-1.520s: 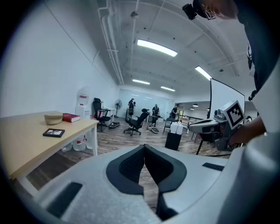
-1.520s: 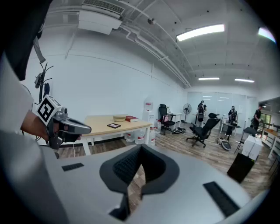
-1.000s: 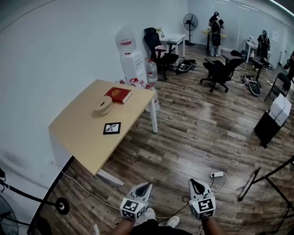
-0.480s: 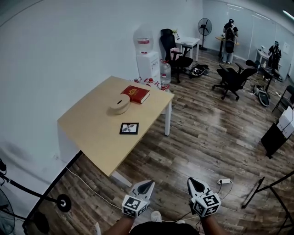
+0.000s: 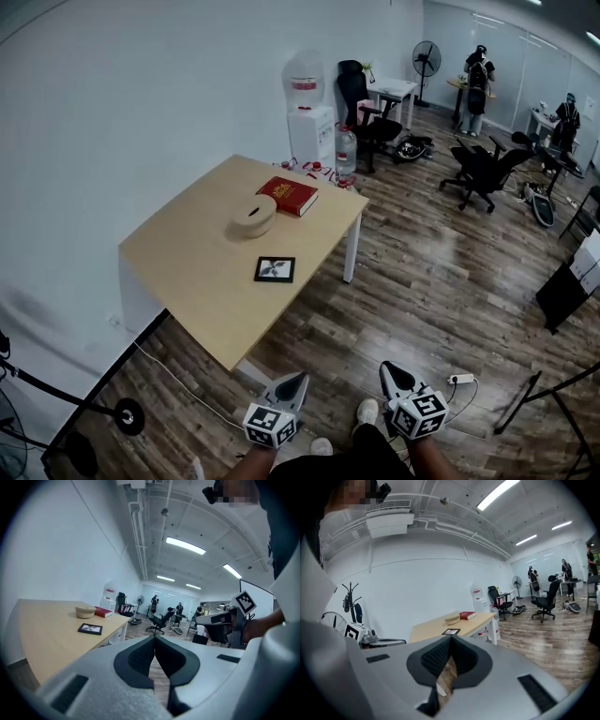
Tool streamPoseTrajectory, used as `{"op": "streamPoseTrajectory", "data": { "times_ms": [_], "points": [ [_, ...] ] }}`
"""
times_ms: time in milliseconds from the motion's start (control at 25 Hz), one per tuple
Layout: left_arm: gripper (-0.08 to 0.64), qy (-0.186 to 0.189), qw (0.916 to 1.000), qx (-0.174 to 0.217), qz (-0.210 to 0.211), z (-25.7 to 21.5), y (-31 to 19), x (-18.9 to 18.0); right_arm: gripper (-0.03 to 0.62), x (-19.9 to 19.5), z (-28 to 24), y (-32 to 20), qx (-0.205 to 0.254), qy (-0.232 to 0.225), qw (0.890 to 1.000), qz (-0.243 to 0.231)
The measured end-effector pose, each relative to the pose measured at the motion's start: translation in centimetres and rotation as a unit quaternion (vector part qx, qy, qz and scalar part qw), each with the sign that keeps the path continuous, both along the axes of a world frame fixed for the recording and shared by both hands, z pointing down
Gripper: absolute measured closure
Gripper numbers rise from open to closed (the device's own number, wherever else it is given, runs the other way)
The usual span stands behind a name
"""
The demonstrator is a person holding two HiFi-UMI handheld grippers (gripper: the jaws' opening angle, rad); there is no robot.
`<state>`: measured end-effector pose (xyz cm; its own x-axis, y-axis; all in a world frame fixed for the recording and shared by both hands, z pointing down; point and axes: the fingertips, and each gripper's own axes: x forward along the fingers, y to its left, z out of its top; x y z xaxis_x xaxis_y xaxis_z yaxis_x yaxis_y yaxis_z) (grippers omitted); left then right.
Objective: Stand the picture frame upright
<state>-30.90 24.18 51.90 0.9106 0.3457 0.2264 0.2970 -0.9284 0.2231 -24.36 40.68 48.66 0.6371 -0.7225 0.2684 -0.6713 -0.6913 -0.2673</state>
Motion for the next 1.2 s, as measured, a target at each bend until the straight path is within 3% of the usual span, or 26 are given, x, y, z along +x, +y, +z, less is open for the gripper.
{"op": "streamPoseTrajectory", "data": {
  "times_ms": [240, 760, 960, 1200],
  "points": [
    [0.560, 0.003, 0.9998, -0.007, -0.019, -0.6, -1.3, 5.1, 0.583, 5.9, 1.1, -1.4, 0.060, -0.061, 0.996, -0.031],
    [0.560, -0.002, 0.9979, 0.014, -0.063, -1.6, -2.0, 18.5, 0.583, 20.5, 0.5, -0.6, 0.015, -0.027, 0.997, -0.072],
    [0.560, -0.012, 0.9963, 0.019, -0.083, -1.1, -1.9, 21.9, 0.583, 24.7, 0.6, -0.9, 0.042, -0.059, 0.992, -0.101],
    [0.560, -0.022, 0.9924, 0.022, -0.119, -0.4, -2.6, 23.7, 0.583, 28.4, 0.0, -3.5, 0.014, -0.025, 0.986, -0.163]
  ]
}}
